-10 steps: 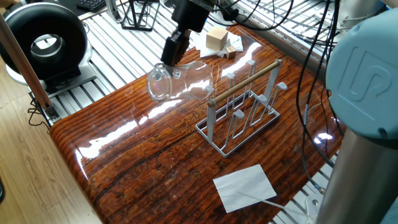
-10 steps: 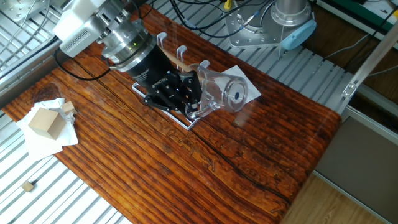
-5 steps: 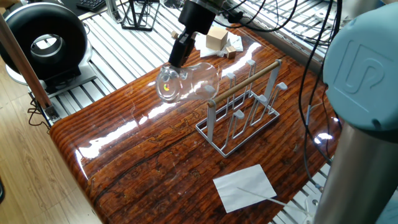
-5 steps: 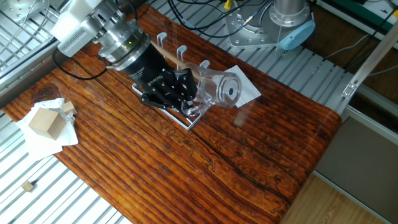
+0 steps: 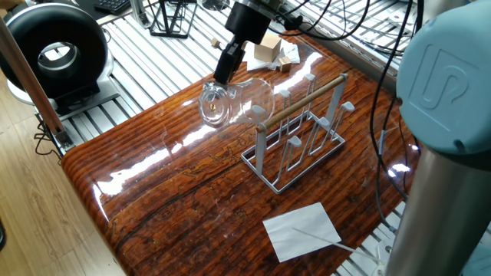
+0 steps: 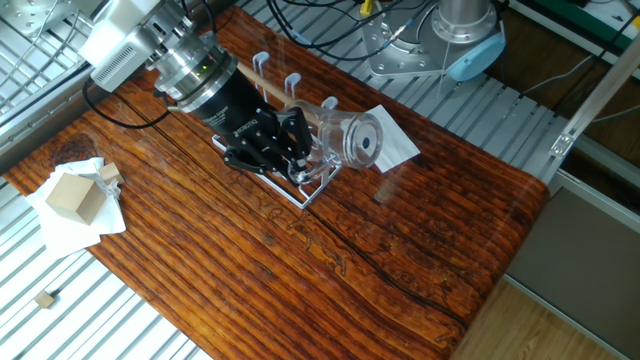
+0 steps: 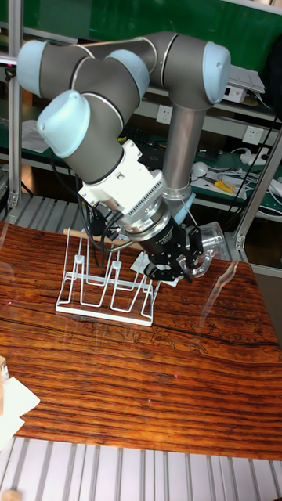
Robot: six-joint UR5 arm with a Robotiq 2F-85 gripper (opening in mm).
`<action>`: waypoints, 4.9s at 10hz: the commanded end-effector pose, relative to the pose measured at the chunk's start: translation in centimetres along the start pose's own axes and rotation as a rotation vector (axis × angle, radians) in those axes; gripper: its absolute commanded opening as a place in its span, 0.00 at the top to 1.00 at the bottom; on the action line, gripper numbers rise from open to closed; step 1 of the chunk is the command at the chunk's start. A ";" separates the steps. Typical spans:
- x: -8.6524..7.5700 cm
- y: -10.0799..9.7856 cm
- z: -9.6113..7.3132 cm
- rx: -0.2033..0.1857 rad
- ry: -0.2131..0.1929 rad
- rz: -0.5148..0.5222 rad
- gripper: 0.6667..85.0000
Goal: Put the cup on the cup rack
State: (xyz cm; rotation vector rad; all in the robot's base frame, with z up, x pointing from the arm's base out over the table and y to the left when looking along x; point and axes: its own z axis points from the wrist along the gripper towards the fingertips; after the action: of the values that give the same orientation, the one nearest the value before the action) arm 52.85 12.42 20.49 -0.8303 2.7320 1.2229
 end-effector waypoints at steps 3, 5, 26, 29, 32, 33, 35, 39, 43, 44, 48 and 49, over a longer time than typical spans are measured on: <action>-0.6 0.1 0.0 -0.023 -0.023 -0.023 1.00; -0.7 0.3 0.0 -0.038 -0.034 -0.028 1.00; 2.6 -6.0 -0.3 0.200 0.097 -0.043 1.00; 2.5 -6.3 -0.3 0.211 0.090 -0.035 1.00; 2.7 -6.5 -0.4 0.223 0.098 -0.025 1.00; 2.6 -6.5 -0.4 0.221 0.094 -0.020 1.00; 2.5 -6.5 -0.4 0.220 0.089 -0.004 1.00; 2.5 -7.0 -0.5 0.244 0.083 0.037 1.00; 2.1 -7.4 -0.6 0.258 0.065 0.069 1.00; 2.1 -7.1 -0.5 0.248 0.064 0.068 1.00; 2.3 -4.3 -0.5 0.130 0.073 0.076 1.00; 2.0 -3.8 -1.0 0.091 0.056 0.076 1.00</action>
State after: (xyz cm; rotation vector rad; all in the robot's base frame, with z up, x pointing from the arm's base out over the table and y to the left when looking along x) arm 53.28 8.11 16.48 -0.7840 2.9034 0.9766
